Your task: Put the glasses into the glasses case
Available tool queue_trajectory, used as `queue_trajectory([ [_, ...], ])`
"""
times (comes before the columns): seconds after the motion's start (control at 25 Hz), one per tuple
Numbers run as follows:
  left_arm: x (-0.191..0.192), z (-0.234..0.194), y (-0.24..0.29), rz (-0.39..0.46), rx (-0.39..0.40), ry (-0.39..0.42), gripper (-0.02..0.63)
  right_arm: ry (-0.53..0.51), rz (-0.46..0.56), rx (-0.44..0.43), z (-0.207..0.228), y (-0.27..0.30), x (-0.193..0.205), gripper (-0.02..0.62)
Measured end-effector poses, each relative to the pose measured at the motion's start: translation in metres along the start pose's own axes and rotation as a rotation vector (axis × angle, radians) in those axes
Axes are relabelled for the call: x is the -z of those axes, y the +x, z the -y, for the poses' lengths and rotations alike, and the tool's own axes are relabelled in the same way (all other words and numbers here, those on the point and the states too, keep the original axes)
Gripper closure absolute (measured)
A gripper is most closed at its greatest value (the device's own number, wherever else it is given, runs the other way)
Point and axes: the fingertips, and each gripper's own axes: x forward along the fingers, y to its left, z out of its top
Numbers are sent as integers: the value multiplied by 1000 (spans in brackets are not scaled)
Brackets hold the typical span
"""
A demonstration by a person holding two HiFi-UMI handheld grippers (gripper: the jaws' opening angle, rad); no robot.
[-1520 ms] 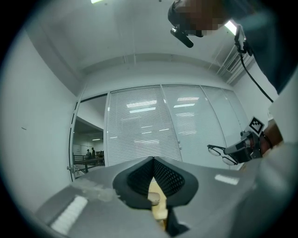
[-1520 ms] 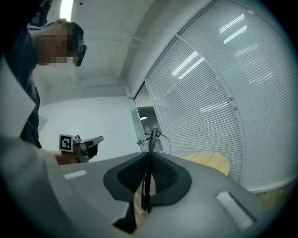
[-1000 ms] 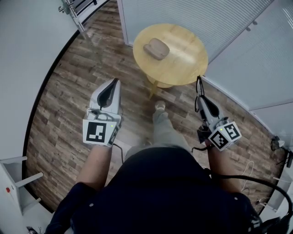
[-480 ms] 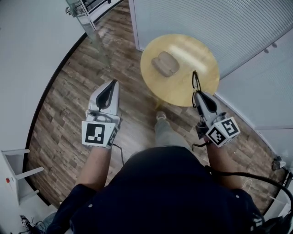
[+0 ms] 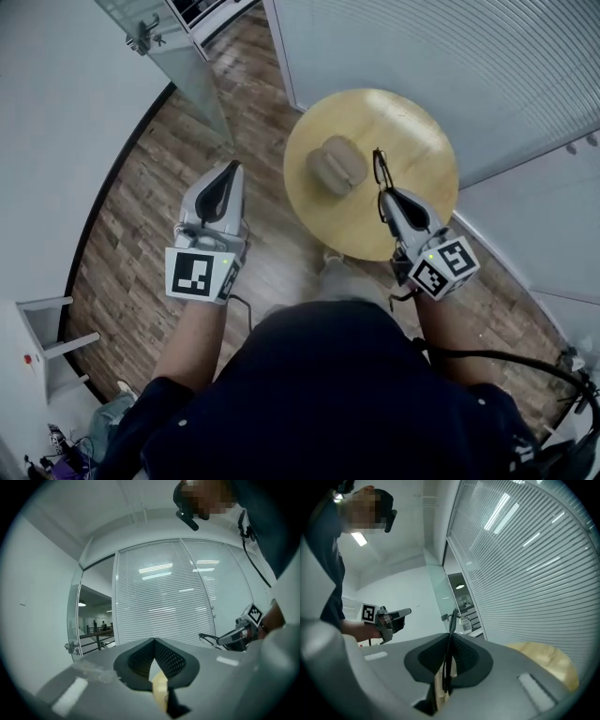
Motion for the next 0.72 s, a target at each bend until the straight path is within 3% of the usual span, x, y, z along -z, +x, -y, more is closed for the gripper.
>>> queue_trajectory([
  [0.28,7,-12,56,-27,-34,-15,604,16,-88,-44,50,43,11,568],
  [0.72,41,-61,81,-65,-40,-76,604,43,-166,-47,56,106,22,568],
])
